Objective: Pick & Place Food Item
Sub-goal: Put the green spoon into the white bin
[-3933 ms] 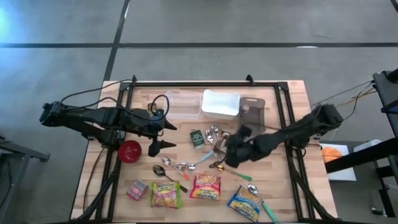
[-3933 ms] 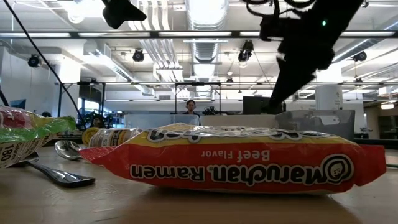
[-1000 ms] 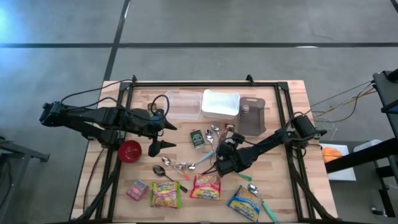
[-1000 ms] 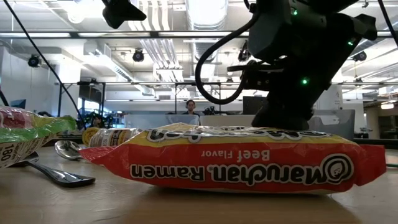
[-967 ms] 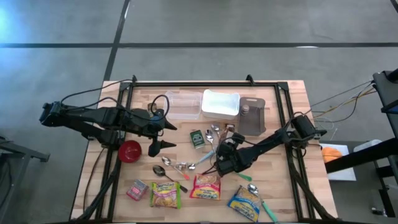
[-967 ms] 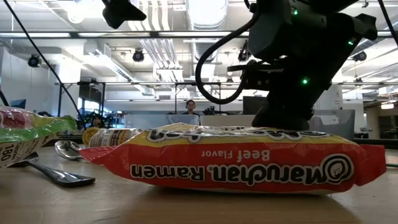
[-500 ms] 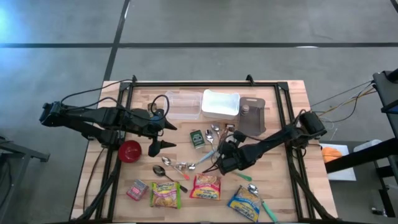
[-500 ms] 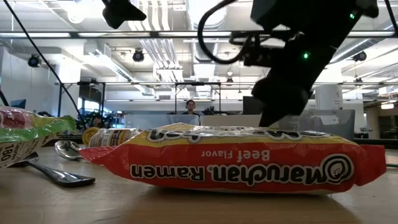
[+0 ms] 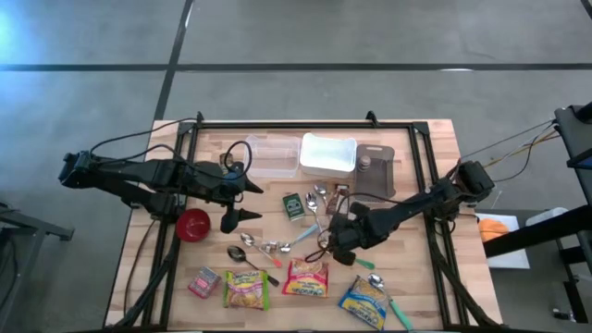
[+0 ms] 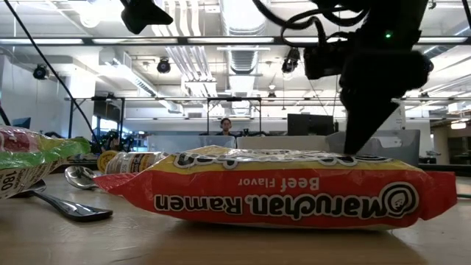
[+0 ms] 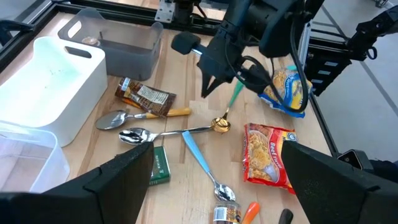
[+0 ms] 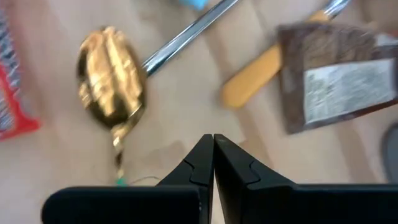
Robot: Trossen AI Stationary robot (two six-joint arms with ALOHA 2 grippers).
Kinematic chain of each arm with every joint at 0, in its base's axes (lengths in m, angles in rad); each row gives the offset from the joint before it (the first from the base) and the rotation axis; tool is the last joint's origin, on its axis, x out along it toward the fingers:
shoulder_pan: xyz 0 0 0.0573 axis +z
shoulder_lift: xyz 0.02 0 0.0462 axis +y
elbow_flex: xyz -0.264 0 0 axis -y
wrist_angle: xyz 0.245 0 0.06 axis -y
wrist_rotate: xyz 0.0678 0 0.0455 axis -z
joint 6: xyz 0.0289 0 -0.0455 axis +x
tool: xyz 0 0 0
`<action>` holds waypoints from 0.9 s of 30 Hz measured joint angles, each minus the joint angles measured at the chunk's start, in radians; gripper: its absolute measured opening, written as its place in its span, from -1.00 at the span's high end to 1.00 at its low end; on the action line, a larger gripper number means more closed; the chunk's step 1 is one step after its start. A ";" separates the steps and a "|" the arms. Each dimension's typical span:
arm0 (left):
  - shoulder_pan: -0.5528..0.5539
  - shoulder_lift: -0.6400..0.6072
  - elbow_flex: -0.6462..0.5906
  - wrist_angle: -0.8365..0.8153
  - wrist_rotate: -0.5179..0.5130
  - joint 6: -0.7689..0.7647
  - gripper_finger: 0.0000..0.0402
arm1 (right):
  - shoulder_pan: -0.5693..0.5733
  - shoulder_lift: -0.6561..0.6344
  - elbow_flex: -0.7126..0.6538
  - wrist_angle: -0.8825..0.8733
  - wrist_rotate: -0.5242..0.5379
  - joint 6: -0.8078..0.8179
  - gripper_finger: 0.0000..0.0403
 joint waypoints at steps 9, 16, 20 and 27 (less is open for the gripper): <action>0.000 0.000 0.000 0.000 0.000 0.000 -0.77 | -0.036 0.001 0.000 0.001 -0.165 -0.019 0.79; 0.000 0.000 0.000 0.000 0.000 0.000 -0.77 | -0.059 0.001 0.000 0.003 -0.215 0.005 0.21; 0.000 0.000 0.000 0.000 0.000 0.000 -0.77 | -0.056 0.001 0.001 0.006 -0.218 0.013 -0.06; 0.000 0.000 0.000 0.000 0.000 0.000 -0.77 | -0.026 0.002 0.000 0.011 -0.216 0.057 -0.27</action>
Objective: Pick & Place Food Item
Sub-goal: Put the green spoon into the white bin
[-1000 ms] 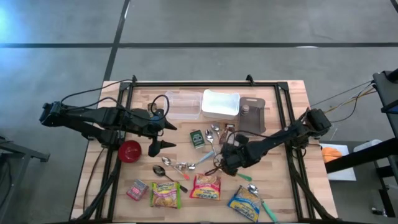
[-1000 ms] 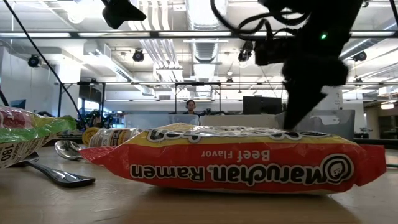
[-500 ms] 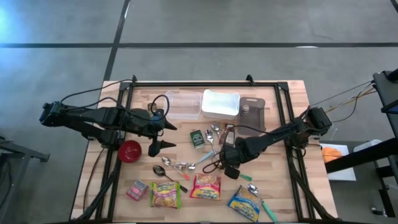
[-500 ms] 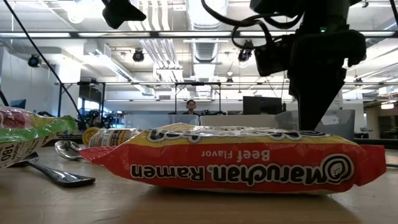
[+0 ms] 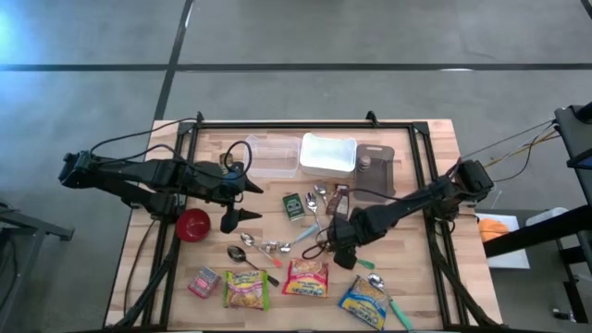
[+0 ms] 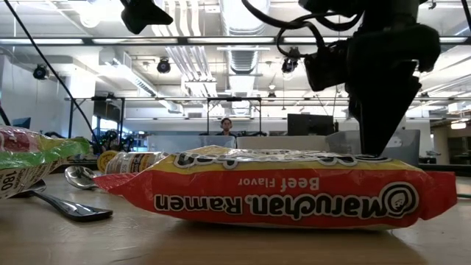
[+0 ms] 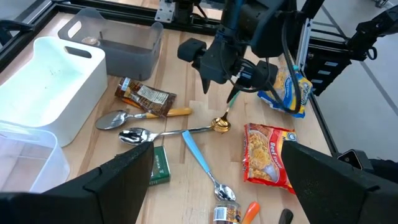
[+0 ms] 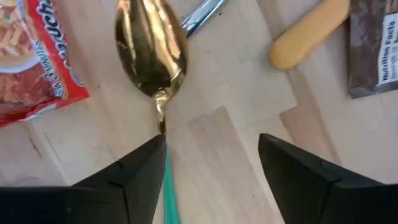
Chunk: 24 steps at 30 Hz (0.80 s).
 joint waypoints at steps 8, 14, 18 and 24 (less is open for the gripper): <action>0.000 0.000 0.000 0.000 0.000 0.000 -0.77 | 0.030 0.000 -0.008 0.079 0.007 0.029 -0.28; 0.000 0.000 0.000 0.000 0.000 0.000 -0.77 | 0.044 0.078 -0.008 0.077 0.009 0.028 -0.28; 0.000 0.000 0.000 0.000 0.000 0.000 -0.77 | 0.051 0.124 0.016 0.063 0.016 0.014 -0.28; 0.000 0.000 0.000 -0.001 0.000 0.000 -0.77 | 0.060 0.133 0.027 0.043 0.040 0.028 -0.17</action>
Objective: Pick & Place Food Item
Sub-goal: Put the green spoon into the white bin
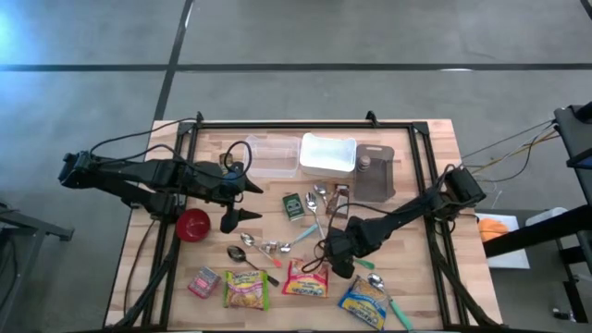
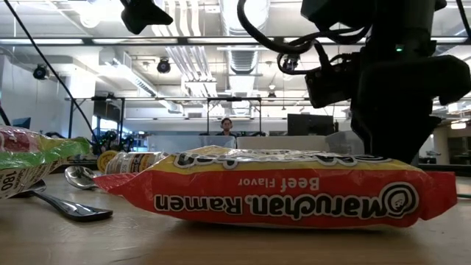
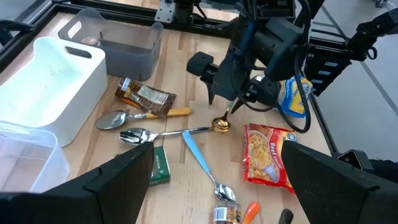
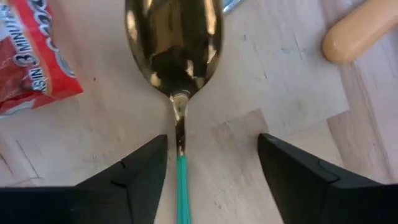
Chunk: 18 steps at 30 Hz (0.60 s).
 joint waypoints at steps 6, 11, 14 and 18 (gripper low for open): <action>0.000 0.000 0.000 0.000 0.000 0.000 -0.77 | 0.001 -0.001 -0.004 -0.001 0.000 0.010 0.33; 0.000 0.000 0.000 0.000 0.000 0.000 -0.77 | 0.001 -0.001 -0.004 0.001 -0.002 0.026 0.85; 0.000 0.000 0.000 0.000 0.000 0.000 -0.77 | 0.001 -0.001 0.003 -0.007 -0.003 0.028 0.92; 0.000 0.000 0.000 0.000 0.000 0.000 -0.77 | 0.001 -0.007 0.029 -0.019 -0.008 0.022 0.94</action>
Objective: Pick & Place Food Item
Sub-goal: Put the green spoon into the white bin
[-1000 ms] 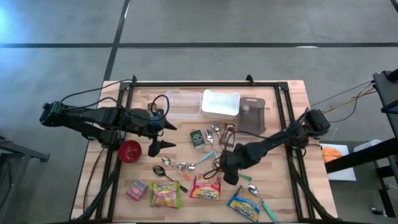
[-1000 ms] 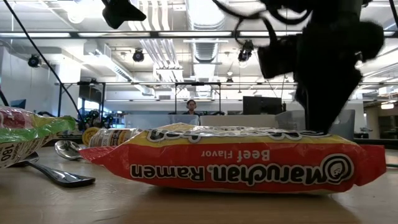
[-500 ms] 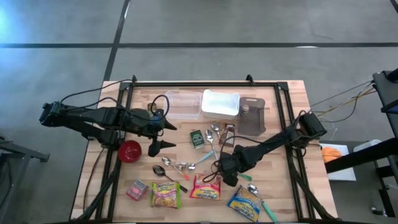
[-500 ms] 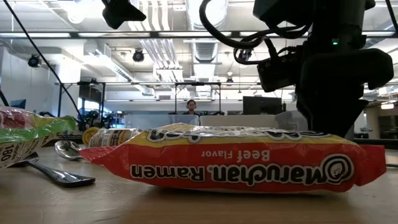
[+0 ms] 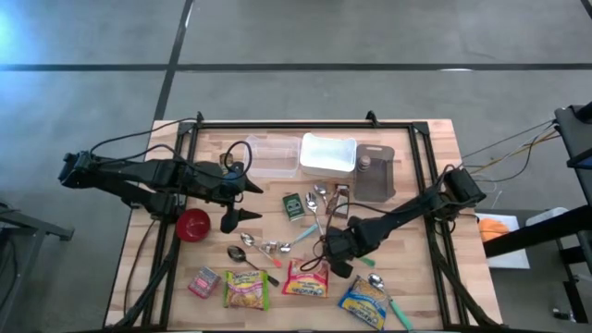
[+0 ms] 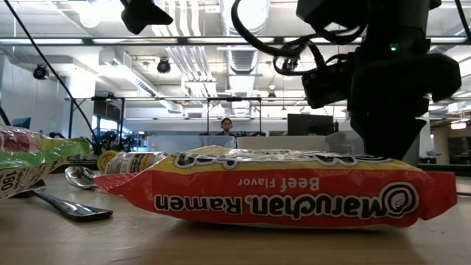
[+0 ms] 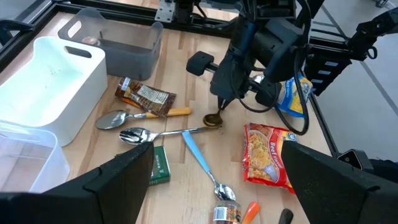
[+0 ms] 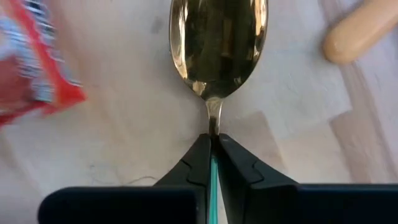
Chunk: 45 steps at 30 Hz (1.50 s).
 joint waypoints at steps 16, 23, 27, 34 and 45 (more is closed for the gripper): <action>0.000 0.000 0.000 0.000 0.000 0.000 -0.77 | -0.030 -0.084 0.234 -0.332 0.246 -0.159 0.96; 0.000 0.000 0.000 0.000 0.000 0.000 -0.77 | -0.183 -0.151 0.290 -0.357 0.296 -0.379 0.96; 0.000 0.000 0.000 0.000 0.000 0.000 -0.77 | -0.308 -0.212 0.294 -0.354 0.291 -0.501 0.96; 0.000 0.000 0.000 0.000 0.000 0.000 -0.77 | -0.542 -0.284 0.290 -0.220 0.229 -0.822 0.96; 0.000 0.000 0.000 0.000 0.000 0.000 -0.77 | -0.801 -0.183 0.290 0.044 -0.034 -0.998 0.96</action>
